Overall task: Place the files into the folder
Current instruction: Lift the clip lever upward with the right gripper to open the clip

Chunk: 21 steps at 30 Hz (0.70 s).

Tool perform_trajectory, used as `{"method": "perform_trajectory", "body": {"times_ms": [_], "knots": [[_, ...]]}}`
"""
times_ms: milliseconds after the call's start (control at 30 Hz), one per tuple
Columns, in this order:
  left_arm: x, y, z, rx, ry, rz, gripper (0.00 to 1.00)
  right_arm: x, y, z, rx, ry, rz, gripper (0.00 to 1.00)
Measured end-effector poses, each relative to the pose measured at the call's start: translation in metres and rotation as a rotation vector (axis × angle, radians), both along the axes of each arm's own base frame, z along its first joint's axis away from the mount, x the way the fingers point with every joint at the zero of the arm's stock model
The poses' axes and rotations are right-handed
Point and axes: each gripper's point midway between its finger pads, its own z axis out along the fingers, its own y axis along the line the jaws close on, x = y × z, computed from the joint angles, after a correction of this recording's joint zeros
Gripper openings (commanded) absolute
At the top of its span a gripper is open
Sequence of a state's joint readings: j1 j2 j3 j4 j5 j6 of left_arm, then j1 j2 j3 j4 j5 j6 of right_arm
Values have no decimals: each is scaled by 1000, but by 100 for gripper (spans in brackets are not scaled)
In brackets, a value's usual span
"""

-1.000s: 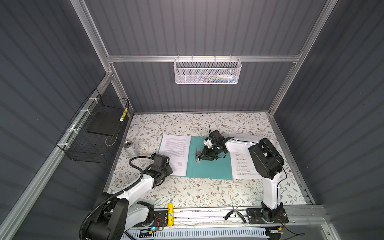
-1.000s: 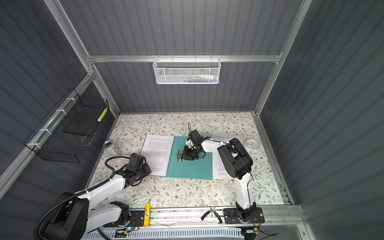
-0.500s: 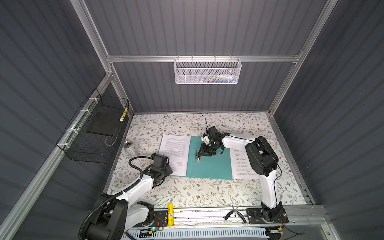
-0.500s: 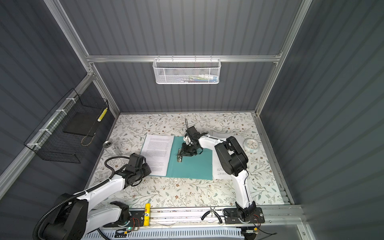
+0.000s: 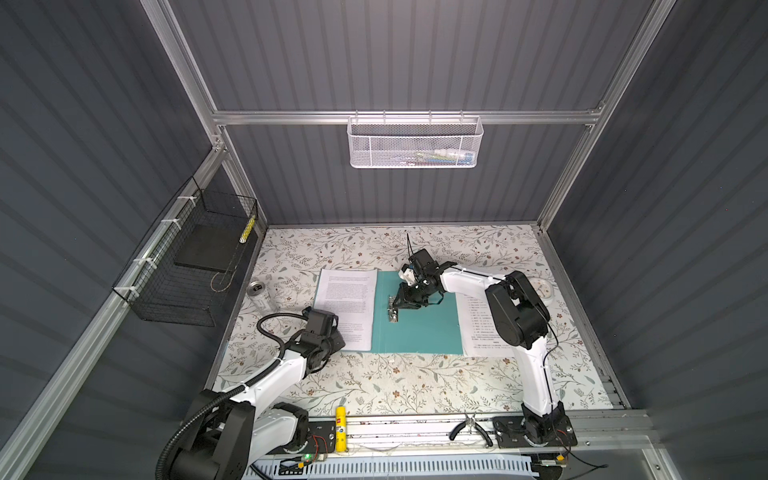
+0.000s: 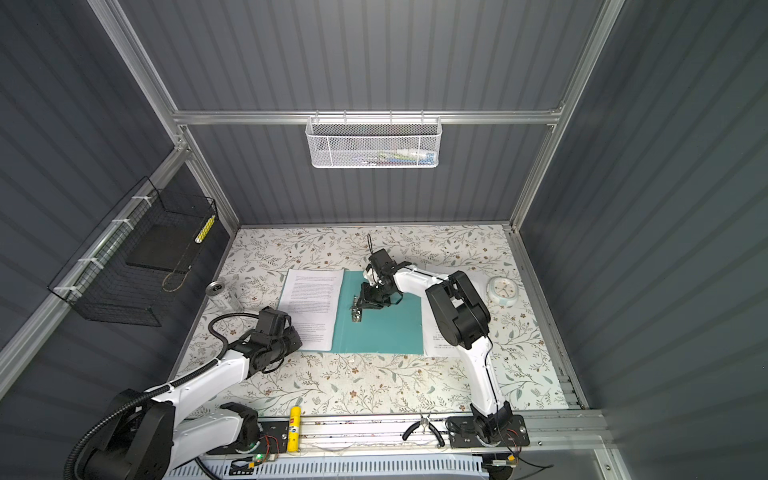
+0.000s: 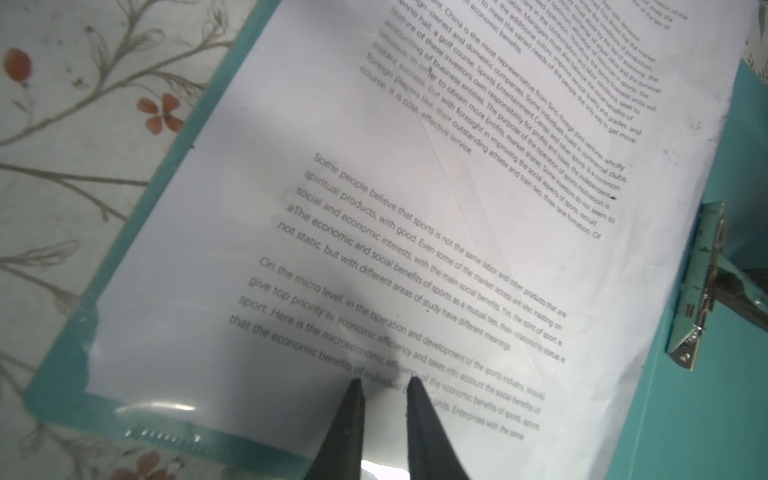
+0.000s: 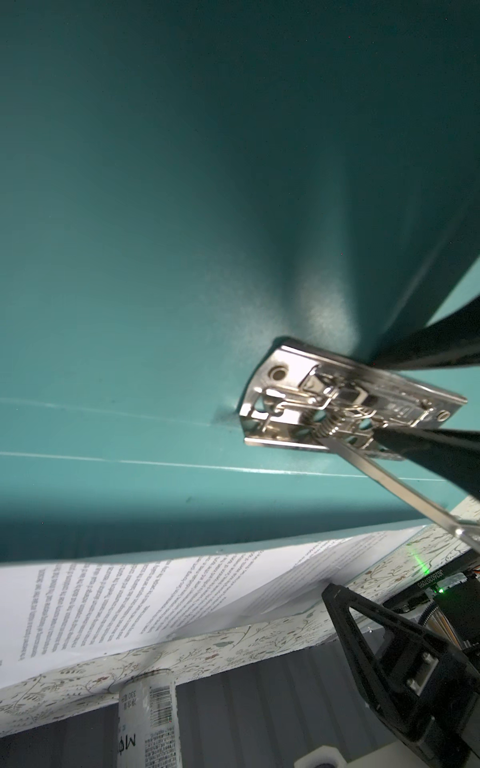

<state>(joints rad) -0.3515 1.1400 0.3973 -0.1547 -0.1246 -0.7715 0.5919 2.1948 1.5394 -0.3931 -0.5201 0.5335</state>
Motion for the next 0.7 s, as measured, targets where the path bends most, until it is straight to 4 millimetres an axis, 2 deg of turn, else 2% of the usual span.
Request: {"method": "perform_trajectory", "body": {"times_ms": [133, 400, 700], "knots": [[0, 0, 2, -2, -9, 1, 22, -3, -2, 1, 8, -6, -6, 28], [-2, 2, 1, 3, -8, 4, 22, -27, -9, 12, 27, 16, -12, 27], [-2, 2, 0, 4, -6, 4, 22, -52, 20, 17, 55, 20, 58, 27]]}}
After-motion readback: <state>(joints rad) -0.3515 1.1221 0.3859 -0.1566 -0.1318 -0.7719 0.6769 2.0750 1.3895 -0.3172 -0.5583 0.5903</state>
